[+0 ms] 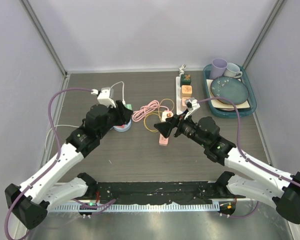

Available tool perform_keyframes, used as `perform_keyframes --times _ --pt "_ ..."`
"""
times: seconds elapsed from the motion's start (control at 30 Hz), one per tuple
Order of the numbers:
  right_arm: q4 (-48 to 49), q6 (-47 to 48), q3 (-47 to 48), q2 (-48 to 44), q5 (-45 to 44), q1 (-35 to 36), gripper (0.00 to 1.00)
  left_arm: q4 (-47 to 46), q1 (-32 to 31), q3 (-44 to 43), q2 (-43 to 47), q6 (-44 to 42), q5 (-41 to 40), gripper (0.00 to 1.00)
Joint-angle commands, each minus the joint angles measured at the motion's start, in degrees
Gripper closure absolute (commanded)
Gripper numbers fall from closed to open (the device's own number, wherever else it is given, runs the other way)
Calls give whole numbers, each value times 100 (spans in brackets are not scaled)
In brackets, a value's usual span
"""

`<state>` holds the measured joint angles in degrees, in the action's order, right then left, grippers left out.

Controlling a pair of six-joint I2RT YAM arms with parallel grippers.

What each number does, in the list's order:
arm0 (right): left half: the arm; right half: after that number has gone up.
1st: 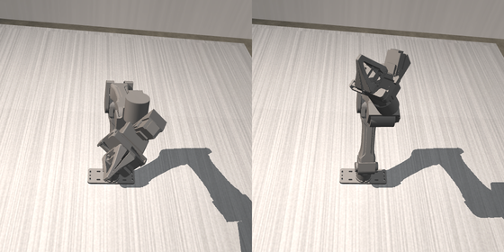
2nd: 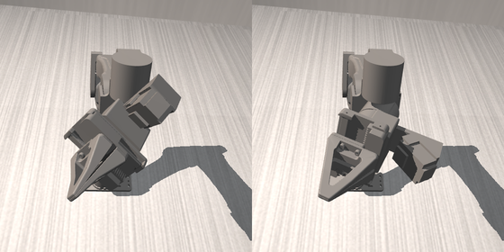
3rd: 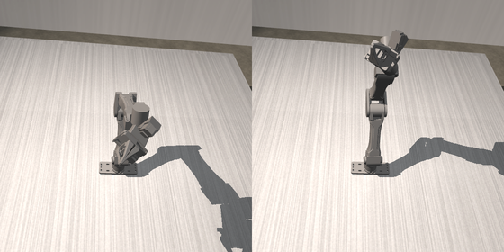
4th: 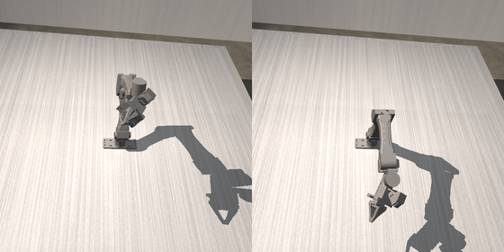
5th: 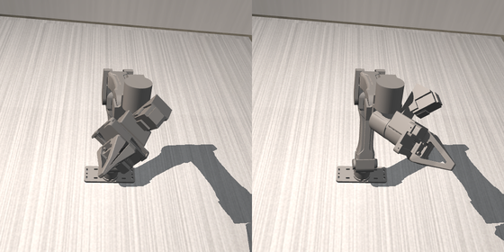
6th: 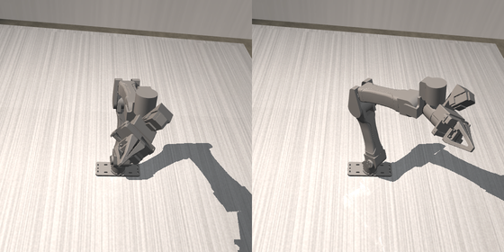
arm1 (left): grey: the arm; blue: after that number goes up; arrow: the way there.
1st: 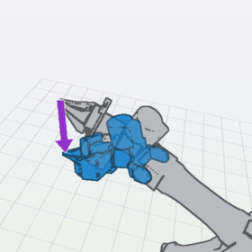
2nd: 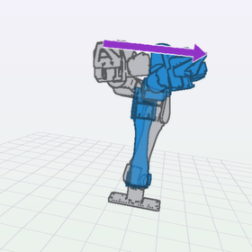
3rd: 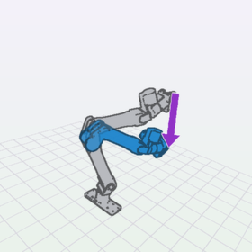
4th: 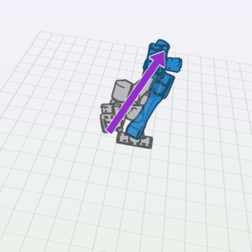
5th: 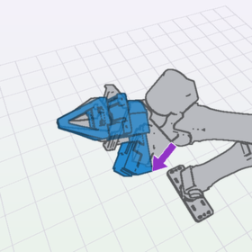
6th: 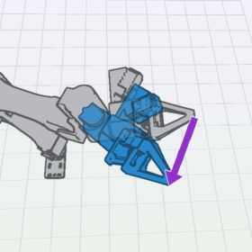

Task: Insert the plug
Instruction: Pick up the plug from the center of the board.

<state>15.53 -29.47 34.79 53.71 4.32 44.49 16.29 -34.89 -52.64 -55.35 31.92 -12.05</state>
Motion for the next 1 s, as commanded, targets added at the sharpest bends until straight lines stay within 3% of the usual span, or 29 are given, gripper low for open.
perform_keyframes --times 0.0,0.17,0.37,0.53,0.67,0.8,0.9,0.97 --pt "274 29 20 -134 -10 24 11 -1898 -202 675 402 -372 669 60" --pt "987 -84 -297 60 192 121 14 -2823 -307 1133 210 51 1187 58" --pt "750 -314 -95 69 -18 139 14 -3430 -580 1379 -72 -537 1592 55" --pt "1126 186 -419 8 -98 148 15 -3581 -606 1336 -221 -118 1259 54" --pt "2372 451 -1033 165 -255 270 20 -3660 -720 1283 -406 779 767 54" --pt "3113 1057 -1298 428 -1027 726 23 -3677 -984 1239 -625 1526 336 53" --pt "3290 1163 -1282 509 -1178 807 25 -3783 -1195 1160 -740 1344 265 51" --pt "2723 1041 -1098 369 -1467 807 25 -3765 -1274 1133 -758 654 300 48"
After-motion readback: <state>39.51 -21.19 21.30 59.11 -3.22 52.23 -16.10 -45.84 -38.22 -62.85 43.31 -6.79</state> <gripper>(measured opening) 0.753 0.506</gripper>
